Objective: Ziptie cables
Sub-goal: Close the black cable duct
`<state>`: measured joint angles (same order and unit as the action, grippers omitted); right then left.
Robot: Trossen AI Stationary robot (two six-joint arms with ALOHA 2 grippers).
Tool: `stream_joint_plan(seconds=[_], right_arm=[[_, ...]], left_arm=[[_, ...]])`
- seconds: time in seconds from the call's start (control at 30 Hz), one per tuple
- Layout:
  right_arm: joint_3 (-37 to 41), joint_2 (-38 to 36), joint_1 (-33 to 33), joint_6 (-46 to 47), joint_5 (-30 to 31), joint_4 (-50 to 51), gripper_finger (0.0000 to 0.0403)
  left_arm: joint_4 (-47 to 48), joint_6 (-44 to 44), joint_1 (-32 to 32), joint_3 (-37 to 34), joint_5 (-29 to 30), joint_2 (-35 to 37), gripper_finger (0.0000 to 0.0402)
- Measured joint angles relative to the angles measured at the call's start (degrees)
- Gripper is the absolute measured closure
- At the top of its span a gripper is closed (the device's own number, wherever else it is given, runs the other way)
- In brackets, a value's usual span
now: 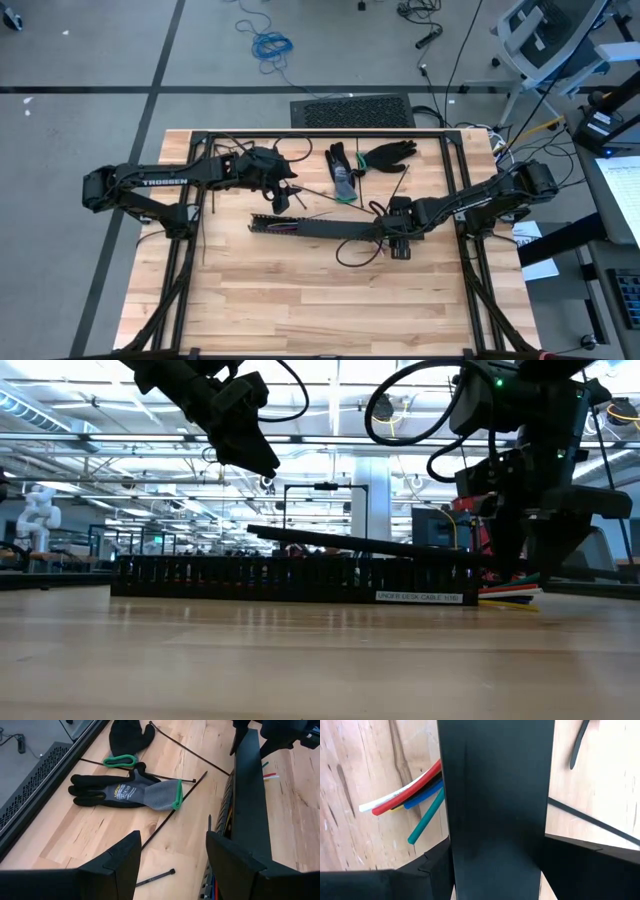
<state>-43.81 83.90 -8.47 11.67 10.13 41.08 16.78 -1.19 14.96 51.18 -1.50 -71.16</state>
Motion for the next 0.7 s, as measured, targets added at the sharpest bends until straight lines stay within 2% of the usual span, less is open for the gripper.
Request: stream_joint_plan(seconds=[0.23,0.3,0.37,0.53,0.7], right_arm=[[0.0,0.0,0.0,-0.3,0.0,0.3,0.0167],[0.0,0.0,0.0,-0.3,0.1,0.3,0.0167],[0.0,0.0,0.0,-0.4,0.1,0.3,0.0167],[0.0,0.0,0.0,-0.1,0.2,0.3,0.0167],[0.0,0.0,0.2,3.4,-0.1,0.7,0.0167]], left_arm=[[0.0,-0.5,0.0,0.0,0.0,0.0,0.0185],[0.0,-4.3,-0.5,0.0,0.9,-0.6,0.0185],[0.9,-7.3,-1.2,0.0,1.4,-2.1,0.0185],[-0.1,-5.2,-4.3,0.0,-4.0,-8.6,0.0185],[-0.2,-5.9,-6.8,0.0,-4.6,-12.8,0.0185]])
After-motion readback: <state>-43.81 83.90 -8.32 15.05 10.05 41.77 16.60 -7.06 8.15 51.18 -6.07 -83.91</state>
